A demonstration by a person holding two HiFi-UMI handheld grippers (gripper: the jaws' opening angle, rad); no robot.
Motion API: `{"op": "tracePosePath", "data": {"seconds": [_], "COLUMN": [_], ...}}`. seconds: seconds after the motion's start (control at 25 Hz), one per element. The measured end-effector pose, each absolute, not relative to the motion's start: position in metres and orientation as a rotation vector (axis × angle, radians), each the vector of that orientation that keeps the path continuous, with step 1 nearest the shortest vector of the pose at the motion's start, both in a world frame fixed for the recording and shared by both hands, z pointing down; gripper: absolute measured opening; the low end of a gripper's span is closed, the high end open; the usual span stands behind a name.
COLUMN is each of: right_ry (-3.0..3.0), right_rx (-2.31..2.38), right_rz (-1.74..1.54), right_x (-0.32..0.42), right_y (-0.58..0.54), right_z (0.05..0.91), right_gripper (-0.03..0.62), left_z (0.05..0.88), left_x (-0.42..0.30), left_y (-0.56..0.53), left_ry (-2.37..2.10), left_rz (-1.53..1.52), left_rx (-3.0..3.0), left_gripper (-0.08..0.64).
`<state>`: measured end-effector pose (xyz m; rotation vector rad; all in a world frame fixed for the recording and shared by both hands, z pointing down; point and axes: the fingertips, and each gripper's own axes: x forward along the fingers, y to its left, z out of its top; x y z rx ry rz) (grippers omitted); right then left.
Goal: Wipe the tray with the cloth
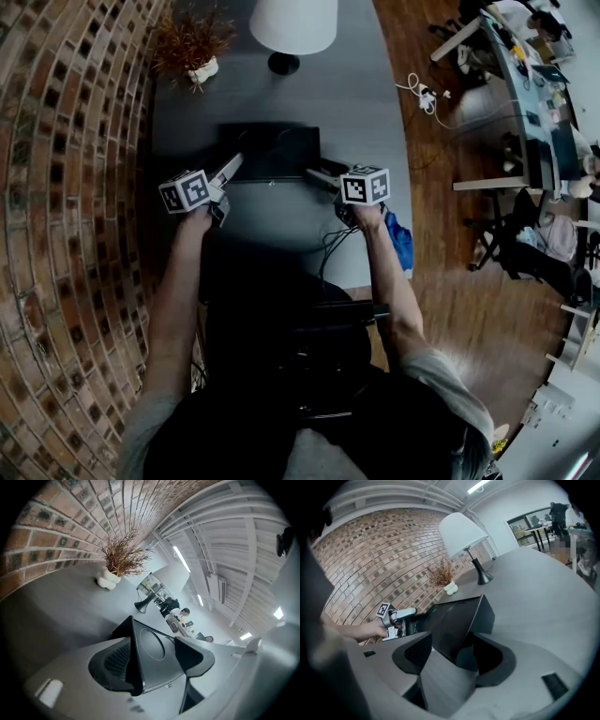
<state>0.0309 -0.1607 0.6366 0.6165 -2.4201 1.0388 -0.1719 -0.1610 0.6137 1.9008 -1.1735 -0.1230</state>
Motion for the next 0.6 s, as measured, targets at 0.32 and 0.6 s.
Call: {"op": "tracePosePath", "data": {"seconds": [0.32, 0.6], "right_ry": [-2.397, -2.386], "right_rx": [0.595, 0.581], "right_rz": [1.018, 0.989], "right_x": [0.032, 0.035], "right_y": [-0.164, -0.166], "right_z": [0.638, 0.639], "right_gripper": [0.272, 0.27], "left_z": [0.619, 0.618], "left_x": [-0.174, -0.173], "left_y": [-0.158, -0.155], "left_ry": [-1.221, -1.215], "left_rz": [-0.18, -0.204], "left_rx": [1.863, 1.878], "left_gripper": [0.285, 0.284]}}
